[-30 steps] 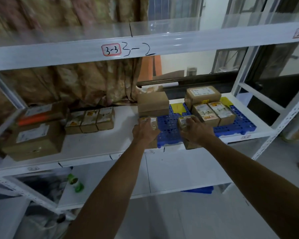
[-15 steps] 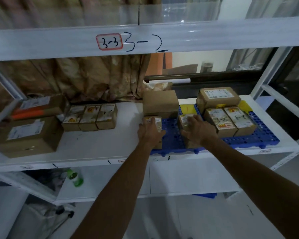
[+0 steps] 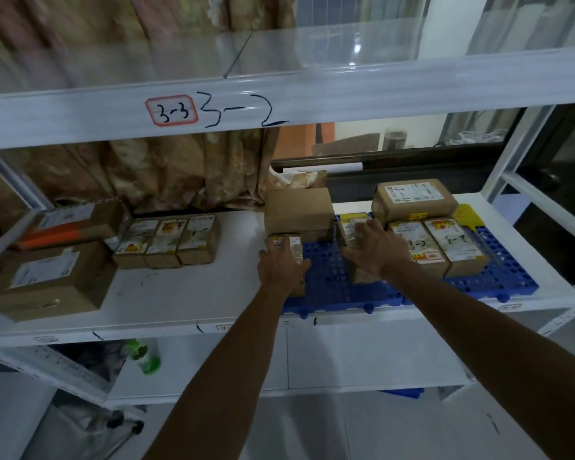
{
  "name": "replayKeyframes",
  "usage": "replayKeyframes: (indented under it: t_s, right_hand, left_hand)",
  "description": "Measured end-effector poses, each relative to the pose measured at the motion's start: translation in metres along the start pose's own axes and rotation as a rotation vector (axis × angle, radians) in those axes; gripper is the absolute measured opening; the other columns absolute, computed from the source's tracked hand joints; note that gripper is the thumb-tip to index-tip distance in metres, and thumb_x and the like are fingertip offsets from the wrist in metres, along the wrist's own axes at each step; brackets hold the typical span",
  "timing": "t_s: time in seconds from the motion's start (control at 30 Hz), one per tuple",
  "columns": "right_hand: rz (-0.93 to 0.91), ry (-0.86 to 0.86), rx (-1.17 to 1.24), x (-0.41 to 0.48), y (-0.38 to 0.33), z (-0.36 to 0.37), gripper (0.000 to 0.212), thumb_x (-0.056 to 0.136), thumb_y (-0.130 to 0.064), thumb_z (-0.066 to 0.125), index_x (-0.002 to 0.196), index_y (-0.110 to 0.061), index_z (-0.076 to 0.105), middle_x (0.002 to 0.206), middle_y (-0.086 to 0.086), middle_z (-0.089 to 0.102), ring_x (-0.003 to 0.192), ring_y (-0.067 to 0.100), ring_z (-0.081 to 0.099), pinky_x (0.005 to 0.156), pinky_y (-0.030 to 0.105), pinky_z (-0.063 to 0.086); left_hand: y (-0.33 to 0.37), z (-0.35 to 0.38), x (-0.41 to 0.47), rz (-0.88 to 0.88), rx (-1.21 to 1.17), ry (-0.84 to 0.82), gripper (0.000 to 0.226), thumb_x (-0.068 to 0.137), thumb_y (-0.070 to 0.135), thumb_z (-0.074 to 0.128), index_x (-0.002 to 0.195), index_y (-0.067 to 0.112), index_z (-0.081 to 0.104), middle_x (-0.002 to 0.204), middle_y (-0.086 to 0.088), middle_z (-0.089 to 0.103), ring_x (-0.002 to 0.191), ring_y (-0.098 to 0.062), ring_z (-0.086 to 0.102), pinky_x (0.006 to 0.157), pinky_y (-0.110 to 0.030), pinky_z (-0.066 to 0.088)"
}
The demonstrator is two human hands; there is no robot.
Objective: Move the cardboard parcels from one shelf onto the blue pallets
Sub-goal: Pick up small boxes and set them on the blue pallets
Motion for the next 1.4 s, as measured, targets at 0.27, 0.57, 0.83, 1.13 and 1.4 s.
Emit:
replayKeyframes:
  t_s: [0.27, 0.57, 0.83, 1.13, 1.4]
  right_hand:
    - [0.034, -0.024, -0.01, 0.005, 0.012, -0.014, 0.071, 0.088, -0.066, 0.052, 0.141, -0.022, 0.036, 0.15, 0.009, 0.032, 0.119, 0.032, 0.052, 0.088, 0.046, 0.049]
    - [0.117, 0.045, -0.085, -0.01, 0.04, -0.066, 0.073, 0.087, -0.065, 0.053, 0.141, -0.019, 0.038, 0.141, 0.009, 0.038, 0.117, 0.033, 0.053, 0.09, 0.044, 0.045]
    - [0.286, 0.1, -0.095, -0.038, 0.097, -0.106, 0.082, 0.084, -0.068, 0.056, 0.147, -0.021, 0.036, 0.147, 0.007, 0.037, 0.125, 0.033, 0.052, 0.095, 0.042, 0.044]
    - [0.398, 0.128, -0.032, -0.075, 0.194, -0.13, 0.082, 0.083, -0.07, 0.058, 0.146, -0.021, 0.038, 0.149, 0.007, 0.038, 0.124, 0.032, 0.053, 0.096, 0.045, 0.044]
    - [0.423, 0.081, -0.005, -0.067, 0.299, -0.11, 0.081, 0.083, -0.07, 0.055, 0.146, -0.023, 0.038, 0.145, 0.005, 0.041, 0.125, 0.032, 0.052, 0.097, 0.046, 0.042]
  left_hand:
    - [-0.004, 0.003, 0.006, -0.063, 0.025, -0.065, 0.092, 0.086, 0.074, 0.052, 0.158, 0.025, 0.021, 0.163, -0.019, 0.009, 0.139, -0.046, 0.032, 0.109, -0.047, 0.035]
    - [0.032, -0.029, 0.022, 0.014, 0.023, -0.138, 0.102, 0.082, 0.075, 0.056, 0.159, 0.027, 0.011, 0.162, -0.016, 0.02, 0.135, -0.041, 0.042, 0.105, -0.046, 0.044]
    - [0.123, -0.052, 0.036, 0.247, -0.039, -0.128, 0.101, 0.073, 0.069, 0.057, 0.158, 0.026, 0.021, 0.161, -0.015, 0.028, 0.133, -0.041, 0.046, 0.1, -0.051, 0.047]
    - [0.217, -0.012, 0.015, 0.44, 0.06, -0.226, 0.102, 0.066, 0.082, 0.051, 0.153, 0.034, 0.029, 0.153, -0.011, 0.041, 0.111, -0.036, 0.062, 0.085, -0.047, 0.058]
    - [0.283, 0.014, 0.013, 0.49, 0.123, -0.168, 0.07, 0.094, 0.055, 0.055, 0.153, 0.024, 0.034, 0.154, -0.014, 0.037, 0.128, -0.035, 0.05, 0.089, -0.038, 0.047]
Point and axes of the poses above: each hand's wrist, its own x-axis towards the middle knuckle, its own z-axis out of the palm, y = z × x, the point moved 8 cm from there along x, towards the middle knuckle
